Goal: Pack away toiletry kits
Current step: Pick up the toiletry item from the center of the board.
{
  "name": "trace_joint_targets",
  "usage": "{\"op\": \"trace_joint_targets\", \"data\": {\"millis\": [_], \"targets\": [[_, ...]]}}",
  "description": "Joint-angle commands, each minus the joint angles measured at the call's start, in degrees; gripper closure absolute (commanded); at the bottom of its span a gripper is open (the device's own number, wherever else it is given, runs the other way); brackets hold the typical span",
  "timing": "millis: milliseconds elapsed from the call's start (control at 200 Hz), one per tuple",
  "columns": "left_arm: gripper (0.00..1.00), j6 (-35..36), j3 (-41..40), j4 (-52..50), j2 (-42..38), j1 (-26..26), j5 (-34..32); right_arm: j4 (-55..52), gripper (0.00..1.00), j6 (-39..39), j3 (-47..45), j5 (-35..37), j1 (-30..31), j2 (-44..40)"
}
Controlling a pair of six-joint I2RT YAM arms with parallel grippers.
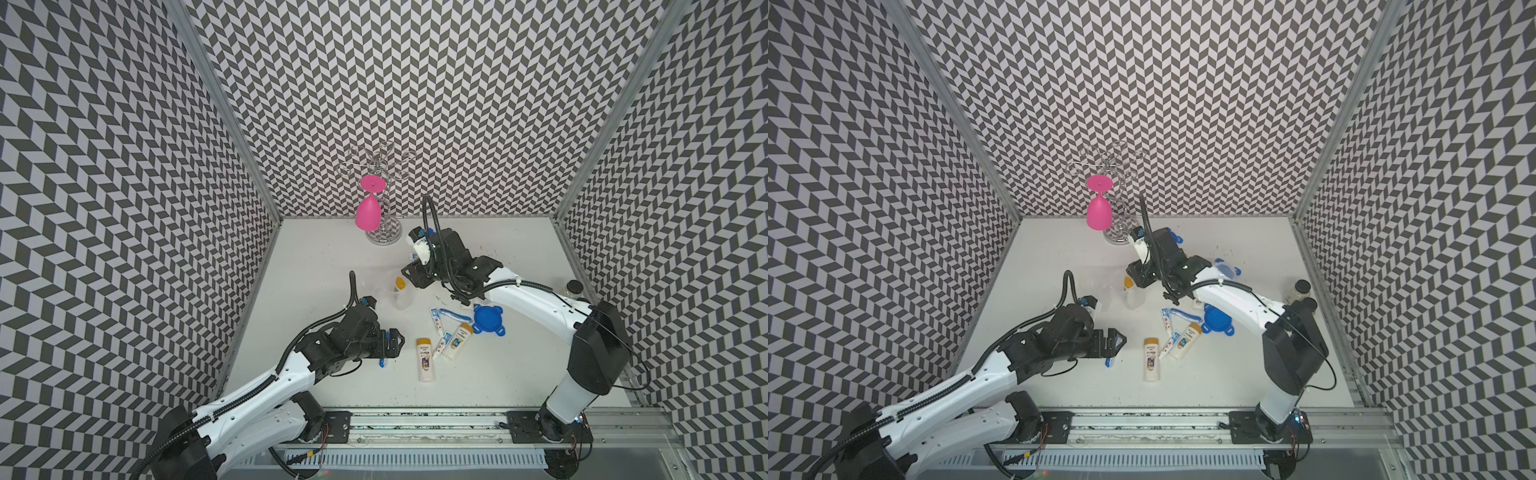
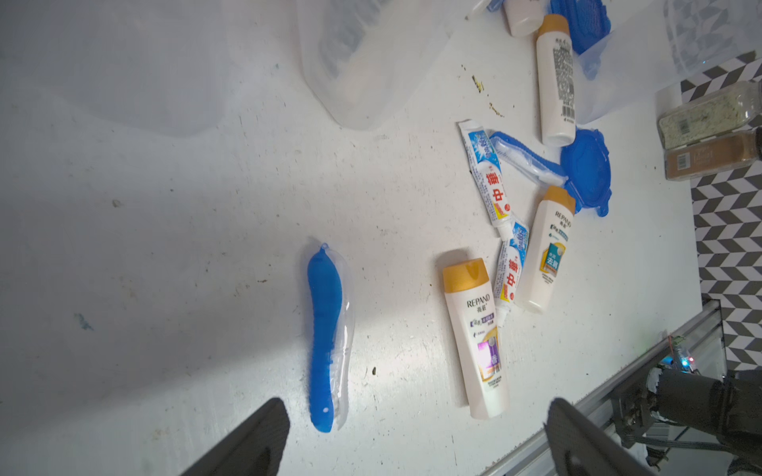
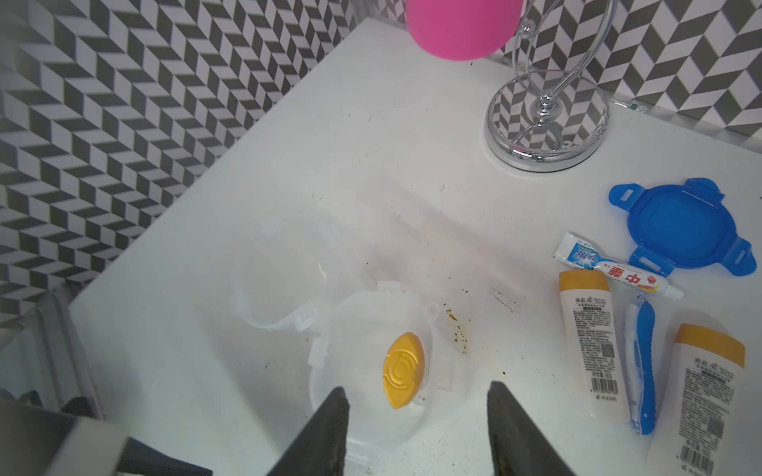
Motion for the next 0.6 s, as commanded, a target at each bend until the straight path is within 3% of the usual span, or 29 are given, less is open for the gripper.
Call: {"op": "trace_joint_targets", "data": {"millis": [0, 150, 300, 596], "targets": [[0.0, -3.4, 1.5, -0.6, 0.8, -3.0, -1.9, -0.7, 0.41, 2.5, 0.5, 0.8, -1.8, -7.1], [0.0, -5.2, 2.9, 0.2, 5.9, -8.8, -4.4, -3.5, 0.31, 6.6, -8.0, -2.6, -10.5, -16.1], [0.01, -5.3, 3.8, 1.8, 11.9, -11.4, -4.0, -1.7, 0.16, 8.0, -19.5, -3.8, -19.6, -26.5], [0.0, -5.2, 10.3, 5.2, 24.0, -17.7, -5.5, -1.3, 0.1, 9.9, -25.7, -4.8, -22.2, -30.7]]}}
